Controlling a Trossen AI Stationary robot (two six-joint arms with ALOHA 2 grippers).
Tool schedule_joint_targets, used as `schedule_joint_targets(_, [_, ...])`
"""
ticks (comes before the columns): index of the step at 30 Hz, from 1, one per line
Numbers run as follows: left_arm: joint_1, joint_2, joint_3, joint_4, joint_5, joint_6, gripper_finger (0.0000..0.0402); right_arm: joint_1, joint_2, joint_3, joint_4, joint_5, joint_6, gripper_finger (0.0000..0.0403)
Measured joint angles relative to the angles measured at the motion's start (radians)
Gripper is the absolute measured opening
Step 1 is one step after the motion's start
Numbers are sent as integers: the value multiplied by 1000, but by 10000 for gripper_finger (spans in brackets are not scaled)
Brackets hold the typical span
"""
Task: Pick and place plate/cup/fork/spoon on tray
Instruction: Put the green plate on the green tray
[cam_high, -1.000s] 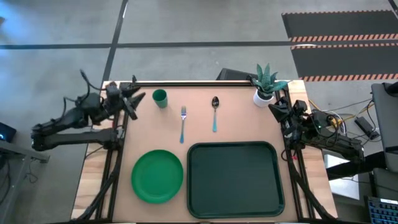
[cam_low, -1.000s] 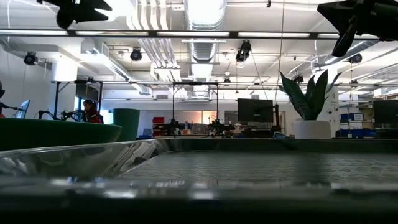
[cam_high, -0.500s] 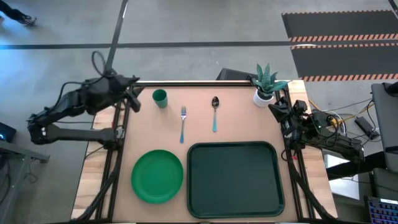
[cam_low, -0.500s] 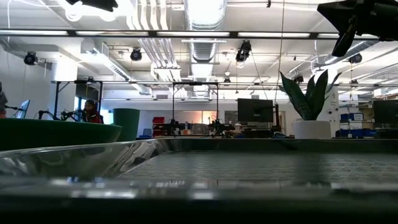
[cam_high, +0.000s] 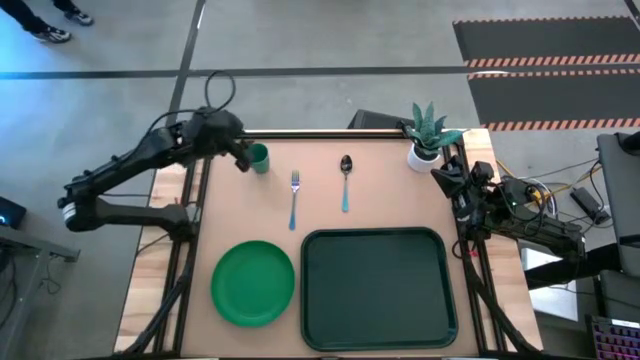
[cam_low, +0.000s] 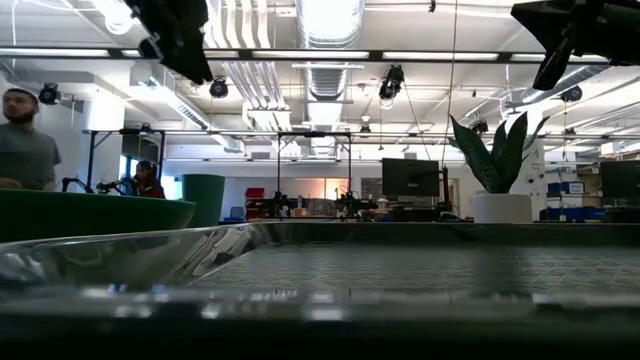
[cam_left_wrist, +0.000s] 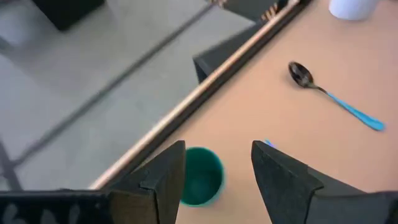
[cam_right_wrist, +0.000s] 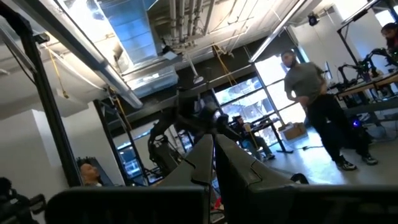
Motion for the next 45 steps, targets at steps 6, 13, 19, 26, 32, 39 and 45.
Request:
schedule_joint_targets(6, [65,117,0,2,82,7,169,0,0,0,0,-5,1,9])
schedule_joint_targets(13, [98,288,0,1,149,24,169,0,0,0,0,-7,1,9])
schedule_joint_targets(19, [109,425,0,2,149,24,169,0,0,0,0,-7,1,9])
schedule_joint_targets(26, [118,530,2,-7,147,41,169,0,0,0,0,-6,1,9])
schedule_joint_targets(32, [118,548,2,-7,146,56,169,0,0,0,0,-6,1,9])
schedule_joint_targets(39, [119,541,3,-17,146,57,169,0,0,0,0,-3,1,9])
schedule_joint_targets(45, [120,541,3,-35,146,56,169,0,0,0,1,-3,0,9])
